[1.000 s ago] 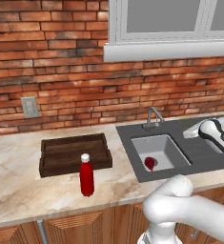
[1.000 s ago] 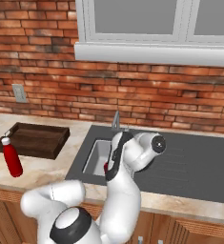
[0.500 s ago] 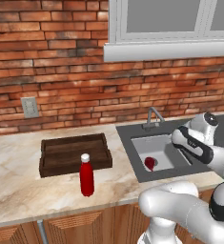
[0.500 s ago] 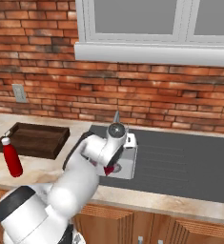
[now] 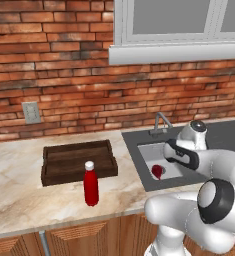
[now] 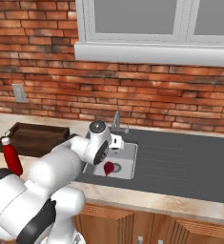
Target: Pick up all produce items and place them in the sink. Turn on the sink faucet to wash them. Then turn the sink off and put them in the tray.
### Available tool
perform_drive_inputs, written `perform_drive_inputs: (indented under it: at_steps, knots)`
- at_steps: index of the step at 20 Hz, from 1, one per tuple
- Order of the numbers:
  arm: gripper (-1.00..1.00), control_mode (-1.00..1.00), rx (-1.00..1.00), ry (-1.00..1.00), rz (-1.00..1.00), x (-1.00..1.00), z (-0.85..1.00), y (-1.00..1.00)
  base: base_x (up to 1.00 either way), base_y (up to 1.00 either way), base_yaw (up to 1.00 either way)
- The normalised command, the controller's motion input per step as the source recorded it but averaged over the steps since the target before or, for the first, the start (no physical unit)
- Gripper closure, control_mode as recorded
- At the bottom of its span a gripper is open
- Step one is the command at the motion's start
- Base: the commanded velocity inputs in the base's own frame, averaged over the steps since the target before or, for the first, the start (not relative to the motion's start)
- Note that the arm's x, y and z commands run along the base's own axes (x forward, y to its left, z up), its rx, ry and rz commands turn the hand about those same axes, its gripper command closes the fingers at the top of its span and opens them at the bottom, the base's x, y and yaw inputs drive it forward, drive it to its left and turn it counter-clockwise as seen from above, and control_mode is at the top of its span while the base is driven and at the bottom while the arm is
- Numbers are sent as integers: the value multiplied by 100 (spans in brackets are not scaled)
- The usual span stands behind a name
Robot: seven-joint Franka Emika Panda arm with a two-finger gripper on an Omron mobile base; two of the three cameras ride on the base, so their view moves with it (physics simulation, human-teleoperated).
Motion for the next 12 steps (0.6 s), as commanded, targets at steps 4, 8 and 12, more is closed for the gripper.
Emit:
perform_drive_inputs:
  at_steps: [4, 8, 12]
  knots:
    - [-100, -100, 0, 16, -7, 15, -28, 32, 0, 0, 0]
    - [-100, -100, 0, 17, -9, 17, -27, 36, 0, 0, 0]
    - [-100, -100, 0, 12, -9, 6, -29, 15, 0, 0, 0]
